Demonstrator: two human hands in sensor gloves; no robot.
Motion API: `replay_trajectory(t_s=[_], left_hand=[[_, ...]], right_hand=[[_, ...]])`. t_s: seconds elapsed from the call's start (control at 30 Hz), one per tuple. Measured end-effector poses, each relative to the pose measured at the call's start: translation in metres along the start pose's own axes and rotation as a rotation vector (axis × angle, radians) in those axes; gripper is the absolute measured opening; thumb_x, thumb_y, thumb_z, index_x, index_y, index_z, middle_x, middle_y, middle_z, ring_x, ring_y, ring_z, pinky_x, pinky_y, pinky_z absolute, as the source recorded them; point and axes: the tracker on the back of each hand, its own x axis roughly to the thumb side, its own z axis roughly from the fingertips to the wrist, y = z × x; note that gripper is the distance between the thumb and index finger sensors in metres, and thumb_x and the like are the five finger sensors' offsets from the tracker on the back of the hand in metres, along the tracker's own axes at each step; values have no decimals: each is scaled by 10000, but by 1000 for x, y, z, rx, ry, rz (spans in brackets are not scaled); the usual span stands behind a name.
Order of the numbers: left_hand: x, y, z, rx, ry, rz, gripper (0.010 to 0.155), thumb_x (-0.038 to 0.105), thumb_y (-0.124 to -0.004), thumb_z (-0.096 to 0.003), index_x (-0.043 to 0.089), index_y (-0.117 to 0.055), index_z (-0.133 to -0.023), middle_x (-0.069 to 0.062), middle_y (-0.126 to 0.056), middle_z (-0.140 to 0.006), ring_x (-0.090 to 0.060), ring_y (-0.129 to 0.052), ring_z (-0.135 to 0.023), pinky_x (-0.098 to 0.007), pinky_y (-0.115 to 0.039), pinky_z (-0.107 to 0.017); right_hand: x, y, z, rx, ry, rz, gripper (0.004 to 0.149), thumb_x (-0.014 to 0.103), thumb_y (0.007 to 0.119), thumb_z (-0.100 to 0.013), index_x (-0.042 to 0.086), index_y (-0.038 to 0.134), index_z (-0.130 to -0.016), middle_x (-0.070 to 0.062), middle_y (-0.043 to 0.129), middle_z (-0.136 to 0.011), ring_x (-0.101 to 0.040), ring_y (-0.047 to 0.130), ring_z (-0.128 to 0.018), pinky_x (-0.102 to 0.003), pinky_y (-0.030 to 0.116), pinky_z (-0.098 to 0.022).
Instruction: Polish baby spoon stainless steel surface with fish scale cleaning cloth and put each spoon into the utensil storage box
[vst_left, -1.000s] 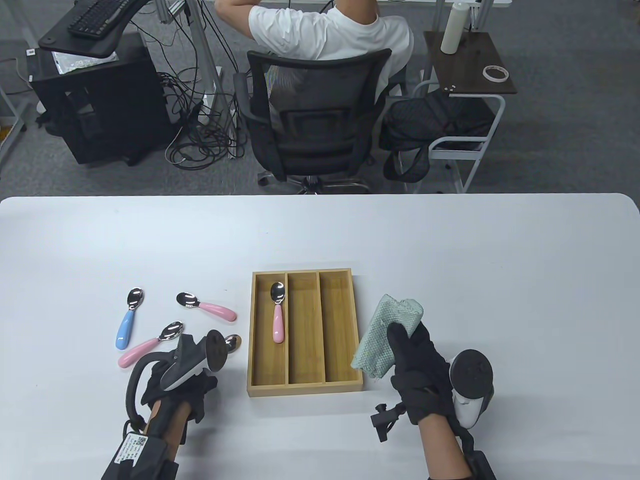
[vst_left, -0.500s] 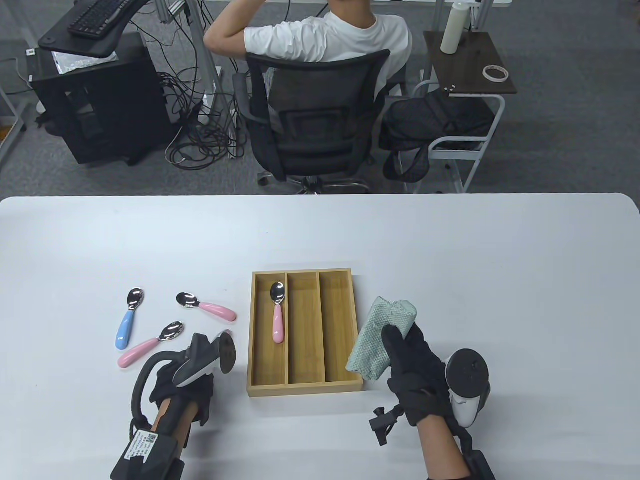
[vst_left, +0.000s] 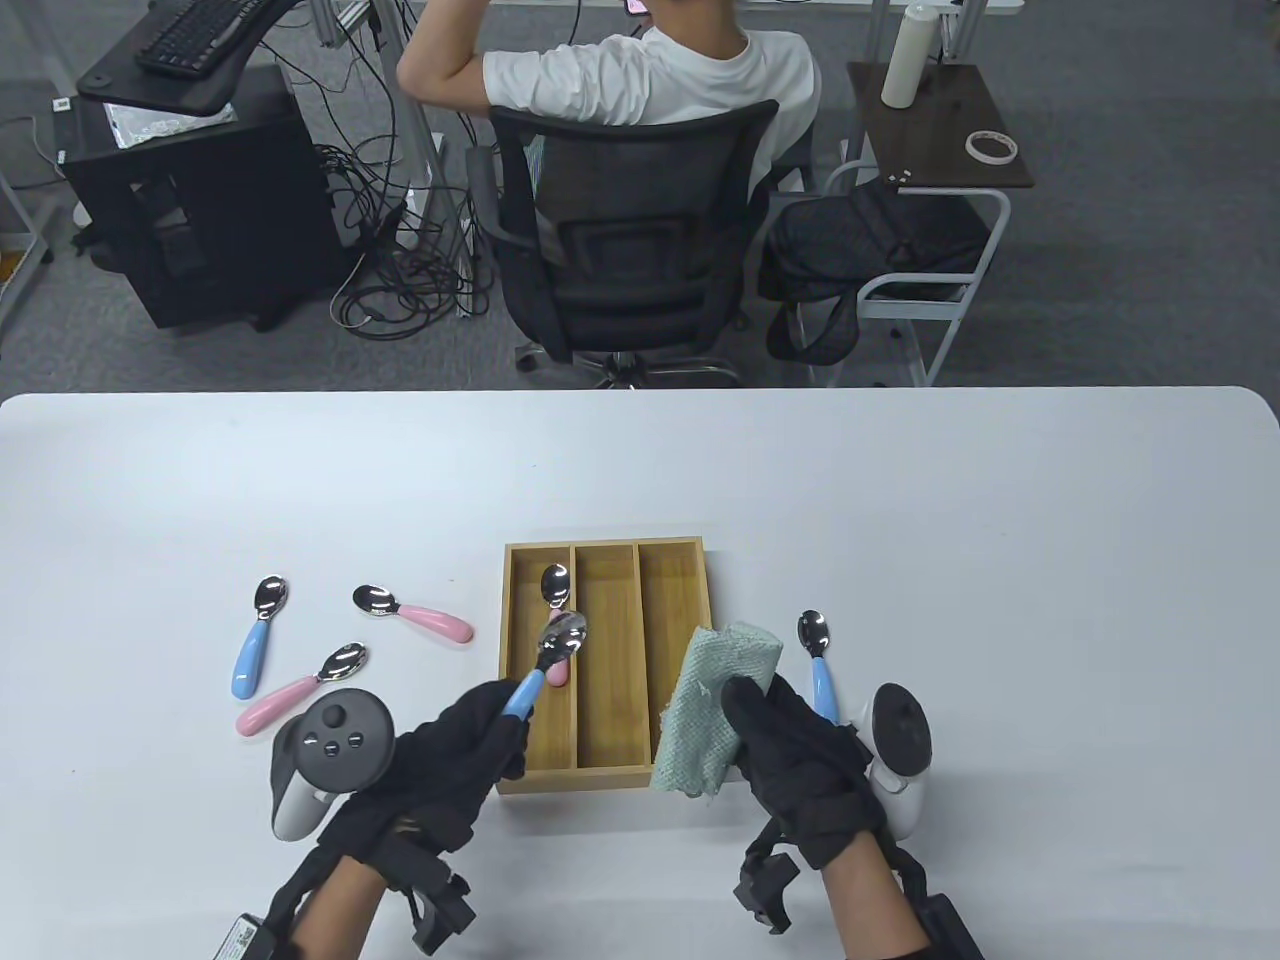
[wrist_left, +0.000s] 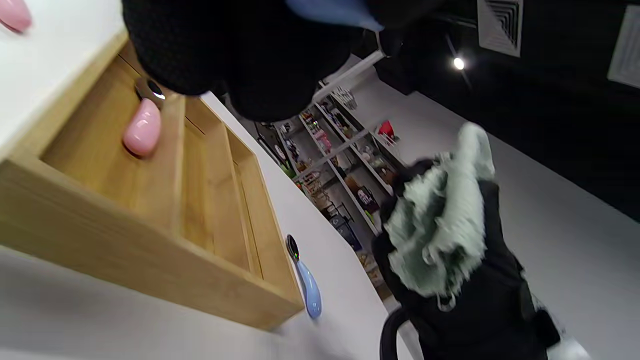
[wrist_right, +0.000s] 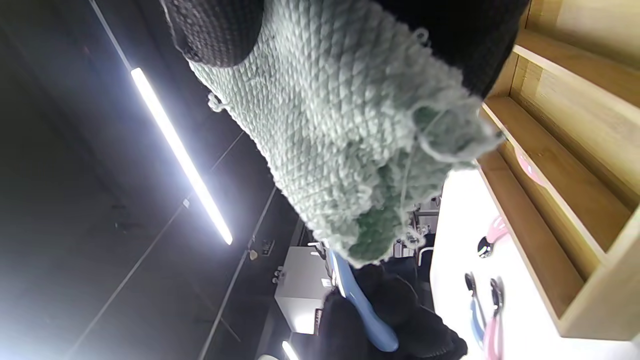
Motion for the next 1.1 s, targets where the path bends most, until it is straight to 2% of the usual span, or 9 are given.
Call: replay_trajectory(t_s=[0.07, 0.33, 0.53, 0.6, 0.7, 0.8, 0.87, 0.97, 1.1], left_hand=[[7, -10, -1, -21, -26, -75, 561, 375, -558, -650, 14, -542, -1080, -151, -761, -941, -243, -953, -696, -491, -835, -553], [11, -33, -3, -122, -76, -48, 559, 376, -557, -651, 19, -542, -1082, -149, -757, -943, -248, -948, -701, -496, -828, -559], [17, -44, -3, -139, -119, -47, 559, 381, -563, -650, 31, -549, -1085, -143, -765, -941, -238, -954, -690, -488, -833, -555], [19, -49, -3, -140, -114, -86, 561, 384, -575, -647, 33, -569, -1084, -139, -786, -929, -221, -973, -661, -472, -851, -534], [21, -58, -5, -170, -102, -146, 560, 386, -590, -642, 41, -593, -1084, -135, -817, -910, -197, -1001, -618, -448, -882, -503], [23, -67, -8, -216, -103, -109, 558, 383, -578, -641, 40, -598, -1082, -133, -826, -901, -199, -1010, -614, -447, -894, -497], [22, -67, -10, -216, -104, -100, 562, 387, -569, -642, 42, -592, -1084, -129, -830, -896, -195, -1012, -610, -444, -896, -495], [20, -64, -10, -199, -101, -89, 565, 395, -564, -642, 47, -592, -1086, -122, -833, -893, -187, -1012, -602, -436, -897, -493], [17, -60, -9, -166, -98, -117, 565, 401, -563, -641, 50, -596, -1083, -117, -836, -890, -179, -1011, -597, -431, -898, -488]], right_hand=[[-1, 7, 0, 8, 0, 32, 535, 461, 625, -646, 150, 531, -1071, -110, 712, -1030, -350, 889, -835, -509, 799, -622], [-3, 21, 0, 34, -13, 79, 581, 475, 609, -646, 131, 474, -1094, -158, 624, -1080, -406, 790, -912, -555, 736, -660], [-4, 28, 1, 8, 0, 129, 701, 487, 602, -650, 17, 353, -1105, -220, 569, -1074, -396, 796, -883, -534, 750, -649], [-2, 32, 2, -11, -10, 131, 727, 483, 639, -644, -8, 350, -1095, -216, 600, -1051, -358, 835, -855, -505, 781, -638], [3, 37, 4, -74, -29, 178, 736, 449, 765, -593, -14, 437, -1062, -132, 757, -947, -252, 967, -730, -392, 899, -560], [12, 34, 6, -151, -104, 328, 713, 407, 864, -527, 15, 535, -1024, -66, 857, -849, -180, 1043, -622, -318, 965, -470], [15, 33, 7, -156, -112, 331, 670, 396, 835, -546, 9, 553, -1014, -78, 874, -831, -180, 1056, -602, -309, 972, -450], [17, 35, 7, -158, -137, 364, 592, 383, 707, -615, -18, 536, -1015, -113, 879, -828, -194, 1067, -591, -302, 981, -438], [16, 38, 7, -134, -129, 364, 574, 344, 618, -645, -61, 477, -1027, -169, 847, -852, -230, 1053, -624, -322, 975, -456]])
